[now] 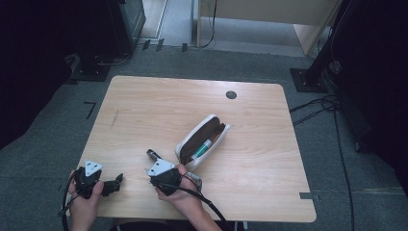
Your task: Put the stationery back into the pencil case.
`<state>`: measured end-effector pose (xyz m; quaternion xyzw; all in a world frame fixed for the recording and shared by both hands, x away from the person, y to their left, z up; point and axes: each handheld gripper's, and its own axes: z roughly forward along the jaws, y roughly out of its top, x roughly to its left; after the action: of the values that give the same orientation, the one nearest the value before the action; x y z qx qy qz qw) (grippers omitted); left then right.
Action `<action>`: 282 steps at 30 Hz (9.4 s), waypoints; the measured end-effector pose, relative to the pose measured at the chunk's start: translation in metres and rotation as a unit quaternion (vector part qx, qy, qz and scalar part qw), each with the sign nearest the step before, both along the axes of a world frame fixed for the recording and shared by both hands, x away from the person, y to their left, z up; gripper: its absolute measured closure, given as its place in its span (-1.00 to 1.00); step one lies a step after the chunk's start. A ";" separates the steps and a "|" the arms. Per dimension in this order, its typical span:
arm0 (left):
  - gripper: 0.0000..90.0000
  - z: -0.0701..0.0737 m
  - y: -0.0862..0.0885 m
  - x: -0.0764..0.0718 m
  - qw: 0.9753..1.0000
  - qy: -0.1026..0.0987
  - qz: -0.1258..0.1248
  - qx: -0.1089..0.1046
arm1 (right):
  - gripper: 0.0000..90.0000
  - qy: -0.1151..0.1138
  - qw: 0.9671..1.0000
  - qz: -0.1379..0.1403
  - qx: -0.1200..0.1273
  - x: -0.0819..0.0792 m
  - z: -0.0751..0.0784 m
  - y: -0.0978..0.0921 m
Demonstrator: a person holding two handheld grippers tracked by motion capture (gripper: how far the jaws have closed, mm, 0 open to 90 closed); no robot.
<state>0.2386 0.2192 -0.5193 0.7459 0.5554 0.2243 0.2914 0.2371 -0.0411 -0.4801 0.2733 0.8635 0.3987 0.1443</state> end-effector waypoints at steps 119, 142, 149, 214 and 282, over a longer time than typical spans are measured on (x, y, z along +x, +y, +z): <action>-1.00 0.000 0.000 0.000 1.000 0.000 0.000 0.000 | 0.81 -0.095 0.969 -0.130 0.188 0.051 0.086 -0.120; -1.00 0.000 0.000 0.000 1.000 -0.001 0.001 -0.001 | 0.79 -0.072 0.959 -0.217 0.169 0.050 0.059 -0.172; -1.00 0.000 0.000 0.000 1.000 0.000 0.000 0.000 | 0.55 -0.078 0.954 -0.236 0.170 0.050 0.056 -0.176; -1.00 0.000 0.000 0.000 1.000 0.000 0.001 -0.001 | 0.82 -0.079 0.964 -0.225 0.115 0.053 0.056 -0.172; -1.00 0.000 -0.001 -0.001 1.000 0.000 -0.003 0.000 | 0.24 -0.057 0.983 -0.172 0.030 -0.011 -0.034 -0.012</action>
<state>0.2378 0.2181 -0.5193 0.7476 0.5531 0.2233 0.2920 0.2256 -0.0527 -0.5142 0.3988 0.7817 0.4088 0.2508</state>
